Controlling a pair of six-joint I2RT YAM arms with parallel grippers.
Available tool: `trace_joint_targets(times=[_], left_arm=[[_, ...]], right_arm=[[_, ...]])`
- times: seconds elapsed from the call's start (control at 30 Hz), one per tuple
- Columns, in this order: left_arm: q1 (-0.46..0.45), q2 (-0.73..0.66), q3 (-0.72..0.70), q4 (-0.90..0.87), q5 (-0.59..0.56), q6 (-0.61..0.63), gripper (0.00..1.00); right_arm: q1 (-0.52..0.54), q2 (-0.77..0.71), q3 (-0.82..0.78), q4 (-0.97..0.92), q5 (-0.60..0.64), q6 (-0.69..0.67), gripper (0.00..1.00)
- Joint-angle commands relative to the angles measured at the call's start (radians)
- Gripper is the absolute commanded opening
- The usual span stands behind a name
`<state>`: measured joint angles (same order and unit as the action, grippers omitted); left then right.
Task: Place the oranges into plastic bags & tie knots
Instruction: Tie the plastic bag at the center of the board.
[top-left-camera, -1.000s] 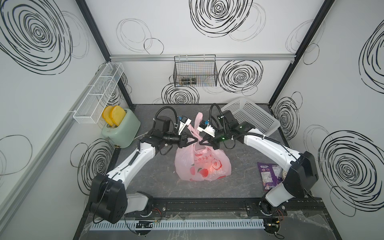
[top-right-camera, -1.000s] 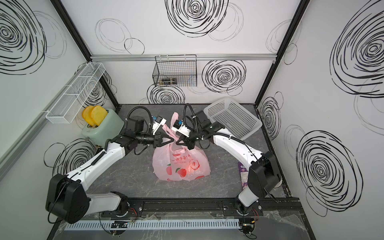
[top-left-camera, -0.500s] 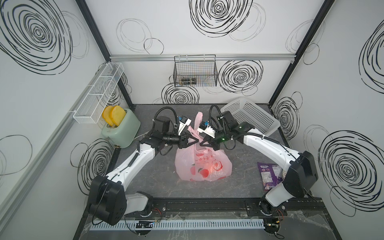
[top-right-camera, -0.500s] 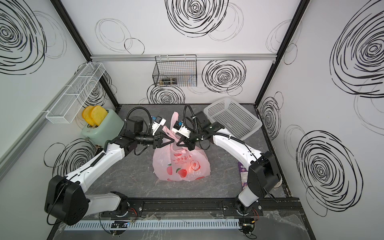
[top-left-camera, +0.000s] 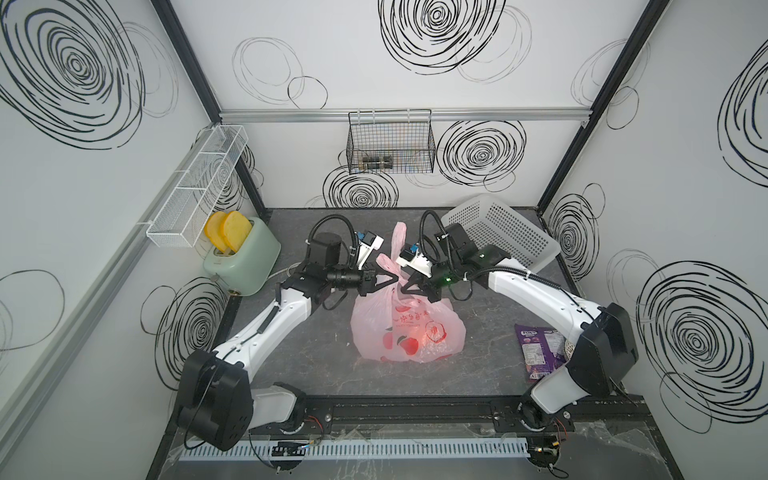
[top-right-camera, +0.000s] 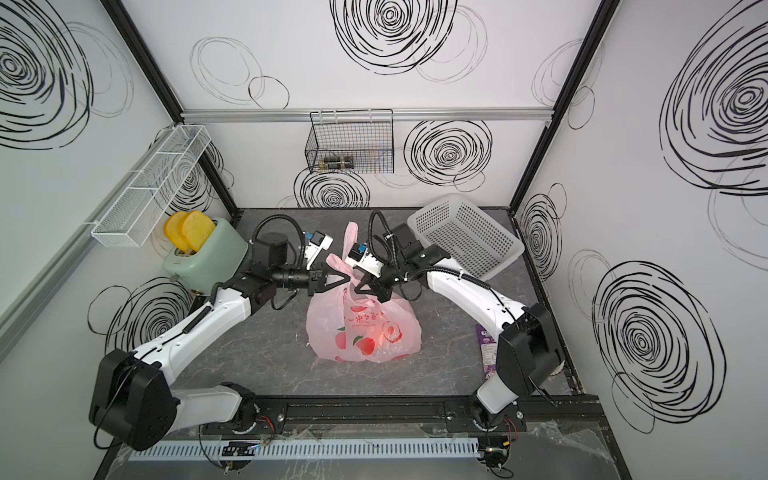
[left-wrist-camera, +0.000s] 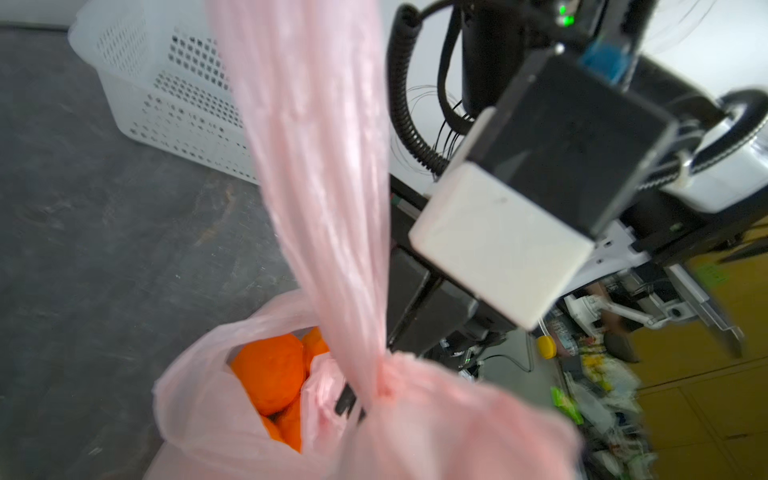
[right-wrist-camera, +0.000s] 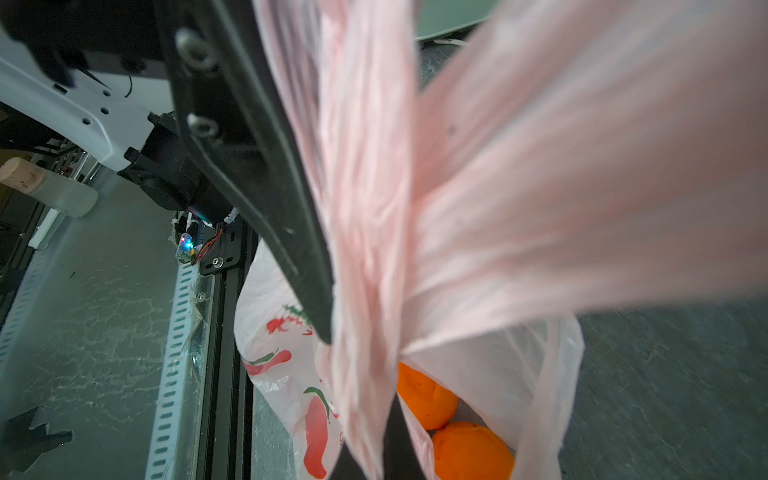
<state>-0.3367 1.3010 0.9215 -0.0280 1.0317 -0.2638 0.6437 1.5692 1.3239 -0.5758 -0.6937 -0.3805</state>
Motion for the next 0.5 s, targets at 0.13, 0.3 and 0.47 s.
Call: trace_joint_targets(times=[0.13,0.3,0.47], left_arm=[[-0.014,-0.016,-0.016,0.085,0.006,-0.01,0.0],[-0.014,-0.008,-0.025,0.074,0.011,0.002,0.0],[-0.015,-0.021,-0.035,0.075,0.02,0.009,0.0]], right_arm=[[-0.011,-0.058,0.023,-0.02,0.04,0.014,0.42],[-0.063,-0.151,-0.019,0.108,0.008,0.12,0.58],[-0.138,-0.126,0.056,0.178,-0.011,0.23,0.67]])
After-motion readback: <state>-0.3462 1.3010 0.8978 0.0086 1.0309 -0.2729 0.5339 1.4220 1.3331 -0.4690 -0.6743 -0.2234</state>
